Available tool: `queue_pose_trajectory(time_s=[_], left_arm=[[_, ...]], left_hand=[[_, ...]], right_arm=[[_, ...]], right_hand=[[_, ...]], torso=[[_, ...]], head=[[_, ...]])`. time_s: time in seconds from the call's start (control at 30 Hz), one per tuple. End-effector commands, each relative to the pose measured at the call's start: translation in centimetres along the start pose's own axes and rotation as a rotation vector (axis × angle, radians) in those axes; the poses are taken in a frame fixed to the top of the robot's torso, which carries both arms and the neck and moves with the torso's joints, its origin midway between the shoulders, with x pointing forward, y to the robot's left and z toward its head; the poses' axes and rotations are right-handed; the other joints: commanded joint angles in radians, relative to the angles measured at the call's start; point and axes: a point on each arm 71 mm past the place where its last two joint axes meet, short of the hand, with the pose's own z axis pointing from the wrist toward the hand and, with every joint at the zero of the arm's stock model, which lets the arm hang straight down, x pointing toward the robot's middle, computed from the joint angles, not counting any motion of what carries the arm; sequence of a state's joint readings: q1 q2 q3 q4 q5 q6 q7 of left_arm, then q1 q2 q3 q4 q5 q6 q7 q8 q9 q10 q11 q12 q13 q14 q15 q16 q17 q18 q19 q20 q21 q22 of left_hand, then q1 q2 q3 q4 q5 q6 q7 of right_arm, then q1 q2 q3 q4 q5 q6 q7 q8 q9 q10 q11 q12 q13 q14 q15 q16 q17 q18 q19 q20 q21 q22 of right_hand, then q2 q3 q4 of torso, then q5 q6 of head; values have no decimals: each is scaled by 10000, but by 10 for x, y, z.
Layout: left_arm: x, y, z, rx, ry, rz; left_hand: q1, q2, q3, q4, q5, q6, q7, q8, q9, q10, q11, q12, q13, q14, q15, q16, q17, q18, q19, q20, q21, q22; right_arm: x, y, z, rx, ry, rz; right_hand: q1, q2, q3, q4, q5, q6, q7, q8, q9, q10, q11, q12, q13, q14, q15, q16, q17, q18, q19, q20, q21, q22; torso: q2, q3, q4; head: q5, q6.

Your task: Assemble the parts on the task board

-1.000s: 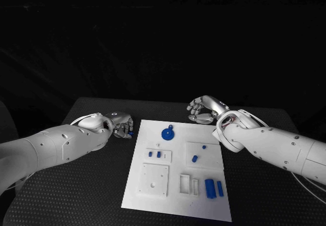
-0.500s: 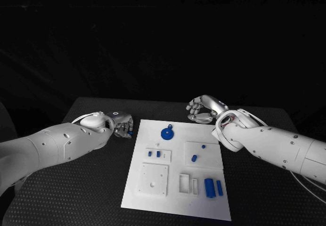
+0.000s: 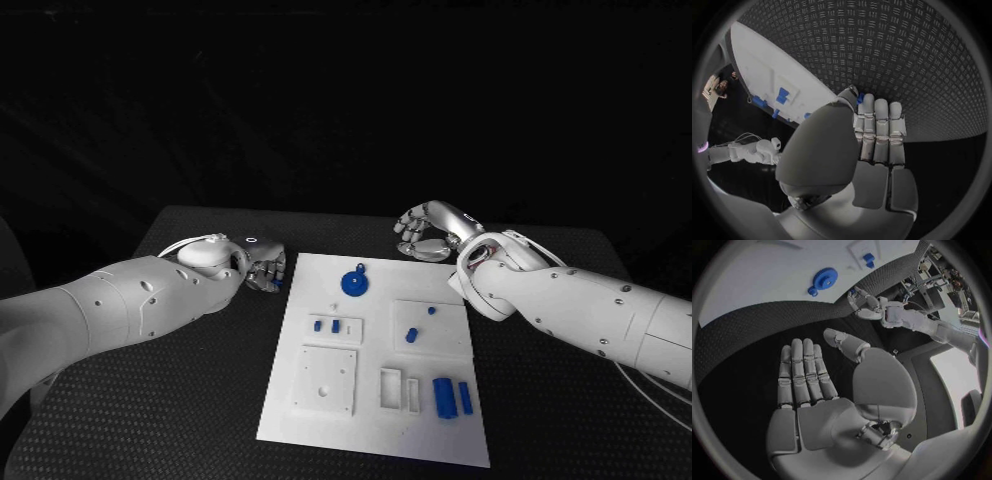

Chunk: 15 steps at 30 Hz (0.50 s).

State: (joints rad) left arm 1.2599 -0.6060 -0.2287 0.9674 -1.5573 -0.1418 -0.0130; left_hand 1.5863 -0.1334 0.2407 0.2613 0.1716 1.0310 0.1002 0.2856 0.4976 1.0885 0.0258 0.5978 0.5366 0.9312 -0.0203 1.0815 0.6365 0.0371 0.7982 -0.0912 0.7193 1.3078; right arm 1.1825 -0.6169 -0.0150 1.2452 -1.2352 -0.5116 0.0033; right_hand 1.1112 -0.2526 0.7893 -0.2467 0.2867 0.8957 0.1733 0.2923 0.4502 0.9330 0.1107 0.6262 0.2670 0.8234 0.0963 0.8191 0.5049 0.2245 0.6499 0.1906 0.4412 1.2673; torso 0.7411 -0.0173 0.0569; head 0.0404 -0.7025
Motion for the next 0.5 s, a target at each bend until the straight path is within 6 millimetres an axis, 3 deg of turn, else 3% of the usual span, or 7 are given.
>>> queue_pose_trajectory(time_s=[0.03,0.3,0.5], left_arm=[[18,-5,1,-124,1020,329],[21,-5,2,-287,1291,550],[24,-3,1,-367,1332,635]], left_hand=[[62,251,11,-126,108,58,17,-25,5,-106,0,133,37,-93,3,68,9,-96,-74,-256,32,237],[182,554,-10,-454,419,10,57,18,66,-262,-6,415,48,-175,-6,215,-9,-108,-158,-268,70,226],[177,579,-17,-485,428,6,59,24,75,-264,-9,445,48,-174,-9,237,-8,-109,-162,-269,73,225]], right_arm=[[1,1,0,-95,97,29],[1,1,0,-93,90,45],[0,1,0,-72,82,46]], right_hand=[[61,31,-52,-11,58,-53,-10,24,-11,75,-1,-59,-15,5,51,-36,-14,-171,-30,27,-50,15],[49,38,-67,-1,103,-54,-9,26,-17,84,-1,-60,-45,2,52,-29,-26,-171,-28,29,-73,26],[47,37,-71,-1,113,-54,-9,27,-18,85,-1,-60,-52,0,53,-29,-29,-171,-28,30,-78,29]], torso=[[-1,0,-5],[11,12,-13],[0,4,-6]], head=[[5,9],[-11,6],[-30,12]])
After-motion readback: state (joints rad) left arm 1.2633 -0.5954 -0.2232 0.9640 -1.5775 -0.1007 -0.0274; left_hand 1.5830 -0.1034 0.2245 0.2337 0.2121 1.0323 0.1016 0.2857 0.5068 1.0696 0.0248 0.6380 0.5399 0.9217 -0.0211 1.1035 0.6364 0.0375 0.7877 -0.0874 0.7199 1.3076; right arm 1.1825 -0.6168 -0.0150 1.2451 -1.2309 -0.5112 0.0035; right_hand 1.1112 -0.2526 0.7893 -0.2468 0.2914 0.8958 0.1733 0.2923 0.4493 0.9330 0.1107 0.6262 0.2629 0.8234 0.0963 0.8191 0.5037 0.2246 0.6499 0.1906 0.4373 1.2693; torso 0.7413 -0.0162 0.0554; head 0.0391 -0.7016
